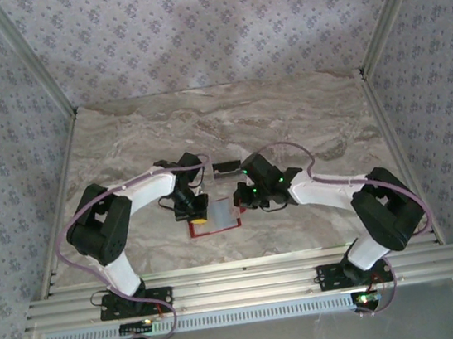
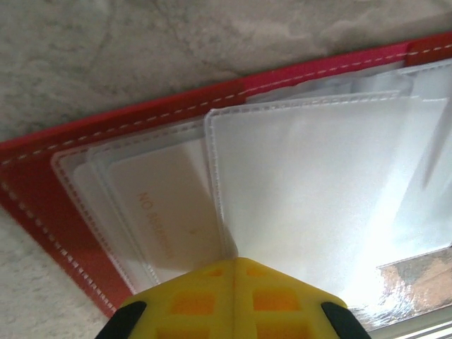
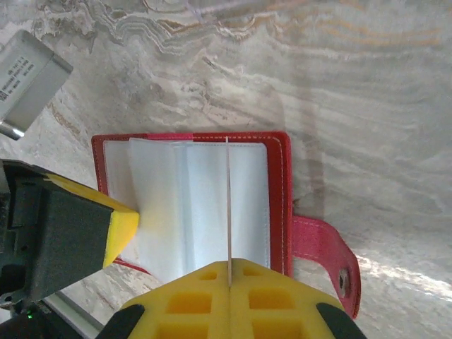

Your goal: Take the credit cards out of the card holder

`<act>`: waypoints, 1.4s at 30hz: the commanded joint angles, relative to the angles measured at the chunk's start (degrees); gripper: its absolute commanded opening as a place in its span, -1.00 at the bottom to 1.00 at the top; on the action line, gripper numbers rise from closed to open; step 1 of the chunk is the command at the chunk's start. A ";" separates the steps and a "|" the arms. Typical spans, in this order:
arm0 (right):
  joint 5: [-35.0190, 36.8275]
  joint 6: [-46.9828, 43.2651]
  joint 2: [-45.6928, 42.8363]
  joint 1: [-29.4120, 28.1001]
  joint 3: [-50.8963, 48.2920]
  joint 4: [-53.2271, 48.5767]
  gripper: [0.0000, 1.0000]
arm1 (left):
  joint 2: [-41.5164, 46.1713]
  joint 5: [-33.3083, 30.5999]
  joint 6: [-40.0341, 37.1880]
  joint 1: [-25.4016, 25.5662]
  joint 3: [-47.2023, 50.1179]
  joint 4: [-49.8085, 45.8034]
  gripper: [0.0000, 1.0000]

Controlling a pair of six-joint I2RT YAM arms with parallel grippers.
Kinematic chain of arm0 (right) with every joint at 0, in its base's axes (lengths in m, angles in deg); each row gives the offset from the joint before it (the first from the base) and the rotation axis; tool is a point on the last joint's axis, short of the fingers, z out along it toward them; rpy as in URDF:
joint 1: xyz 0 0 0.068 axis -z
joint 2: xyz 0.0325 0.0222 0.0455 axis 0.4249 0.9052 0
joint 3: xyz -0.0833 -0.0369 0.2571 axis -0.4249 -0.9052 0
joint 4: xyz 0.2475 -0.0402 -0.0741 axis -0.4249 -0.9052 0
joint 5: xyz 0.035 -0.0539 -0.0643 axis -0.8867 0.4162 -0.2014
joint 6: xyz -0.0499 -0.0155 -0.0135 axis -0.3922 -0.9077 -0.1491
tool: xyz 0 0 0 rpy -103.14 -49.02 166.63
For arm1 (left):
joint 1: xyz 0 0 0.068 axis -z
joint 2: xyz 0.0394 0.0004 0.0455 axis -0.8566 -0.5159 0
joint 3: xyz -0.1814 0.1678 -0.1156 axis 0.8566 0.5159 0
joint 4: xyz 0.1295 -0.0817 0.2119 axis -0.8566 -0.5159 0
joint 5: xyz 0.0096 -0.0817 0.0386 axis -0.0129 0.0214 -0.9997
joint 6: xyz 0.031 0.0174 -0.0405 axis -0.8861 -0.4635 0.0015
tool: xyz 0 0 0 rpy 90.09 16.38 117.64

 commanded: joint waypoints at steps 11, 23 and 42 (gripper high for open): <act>5.34 -45.76 2.37 3.65 19.58 -25.75 -0.86 | 8.06 -1.32 0.94 -2.32 -1.19 -2.43 -0.79; 9.97 -87.57 15.74 5.86 39.70 -37.44 -0.92 | 11.55 4.40 -1.20 -10.20 6.11 3.04 -0.75; 12.21 -106.64 38.93 7.43 71.18 -51.73 -0.95 | 12.75 5.98 -1.74 -15.63 10.05 5.94 -0.73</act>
